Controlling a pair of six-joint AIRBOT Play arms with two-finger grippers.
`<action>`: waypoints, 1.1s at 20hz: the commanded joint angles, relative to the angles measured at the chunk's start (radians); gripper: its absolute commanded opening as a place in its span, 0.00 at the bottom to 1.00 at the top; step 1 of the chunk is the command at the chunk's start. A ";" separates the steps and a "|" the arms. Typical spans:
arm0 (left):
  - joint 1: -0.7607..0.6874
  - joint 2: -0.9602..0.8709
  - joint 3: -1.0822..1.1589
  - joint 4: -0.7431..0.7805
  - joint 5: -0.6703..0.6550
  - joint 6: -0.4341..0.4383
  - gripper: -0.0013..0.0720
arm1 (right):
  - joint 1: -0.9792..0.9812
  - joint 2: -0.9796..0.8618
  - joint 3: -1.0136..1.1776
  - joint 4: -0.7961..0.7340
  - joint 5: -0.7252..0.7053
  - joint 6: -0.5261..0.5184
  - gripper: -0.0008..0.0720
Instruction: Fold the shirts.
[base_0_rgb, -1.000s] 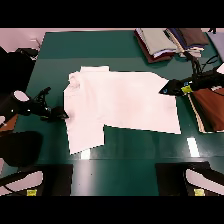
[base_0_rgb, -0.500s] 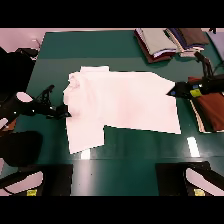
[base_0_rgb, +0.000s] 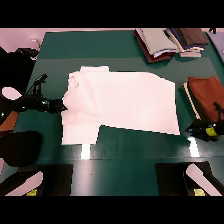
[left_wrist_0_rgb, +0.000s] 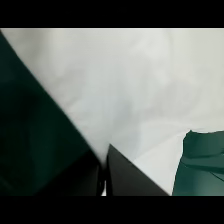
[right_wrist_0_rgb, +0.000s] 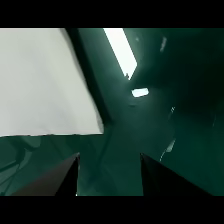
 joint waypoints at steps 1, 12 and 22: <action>0.000 0.007 0.002 0.002 0.000 0.000 0.06 | -0.029 0.006 -0.109 0.056 -0.080 -0.032 0.60; 0.000 0.017 0.003 0.004 -0.017 0.000 0.05 | 0.338 -0.230 0.046 0.176 -0.122 -0.027 0.13; 0.003 0.330 0.608 0.084 -0.080 -0.092 0.05 | 0.420 0.153 0.705 0.170 -0.122 -0.027 0.03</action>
